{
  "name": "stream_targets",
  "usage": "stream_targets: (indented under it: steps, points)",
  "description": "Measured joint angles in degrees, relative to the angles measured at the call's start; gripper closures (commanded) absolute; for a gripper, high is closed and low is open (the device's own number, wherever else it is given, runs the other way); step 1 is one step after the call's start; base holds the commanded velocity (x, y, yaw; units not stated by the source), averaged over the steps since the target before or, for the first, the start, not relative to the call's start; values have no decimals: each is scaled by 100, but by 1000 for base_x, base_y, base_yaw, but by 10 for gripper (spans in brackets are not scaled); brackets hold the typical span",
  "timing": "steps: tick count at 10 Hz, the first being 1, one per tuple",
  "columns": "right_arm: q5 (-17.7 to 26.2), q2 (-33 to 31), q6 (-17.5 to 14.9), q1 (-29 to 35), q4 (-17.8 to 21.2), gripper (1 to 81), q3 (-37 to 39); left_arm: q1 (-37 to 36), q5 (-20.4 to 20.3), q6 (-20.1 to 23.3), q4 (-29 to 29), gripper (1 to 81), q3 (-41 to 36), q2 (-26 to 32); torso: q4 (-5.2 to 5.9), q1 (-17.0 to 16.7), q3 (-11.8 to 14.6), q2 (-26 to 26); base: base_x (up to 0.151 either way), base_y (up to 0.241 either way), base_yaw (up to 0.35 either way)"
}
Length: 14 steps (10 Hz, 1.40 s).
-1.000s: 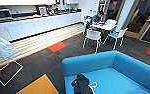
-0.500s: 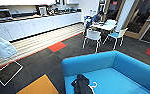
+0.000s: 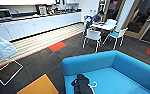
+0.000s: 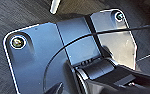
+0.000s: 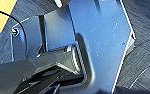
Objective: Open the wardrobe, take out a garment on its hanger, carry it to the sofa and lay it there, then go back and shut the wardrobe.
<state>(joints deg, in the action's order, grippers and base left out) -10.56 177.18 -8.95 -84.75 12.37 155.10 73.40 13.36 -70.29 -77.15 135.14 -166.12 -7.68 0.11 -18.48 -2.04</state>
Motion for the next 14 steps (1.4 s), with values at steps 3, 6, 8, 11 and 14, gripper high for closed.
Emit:
stream_targets:
  steps: [3, 6, 8, 11, 14]
  points:
    - [12, 0, 2, -80, 0, 10, 0, 118, 6, 4, -5, 10, 5, -22, 0, -14, 5, -9, -82, 0, 0]
    - [-10, -5, 0, -15, 0, 10, 0, 85, 4, 21, -10, 10, 2, -37, 0, -19, 7, -11, -98, 0, 0]
    - [0, 0, 0, -33, 0, 10, 0, 94, 2, 106, -11, 10, 2, -37, 0, -17, 7, -11, -105, 0, 0]
    - [0, -2, 0, -48, 0, 10, 0, 146, 2, 152, -13, 10, 2, -41, 0, -21, 7, -15, -105, 0, 0]
    - [4, -2, 0, -50, 0, 10, 0, 129, 4, 155, -13, 10, 2, -39, 0, -17, 7, -15, -105, 0, 0]
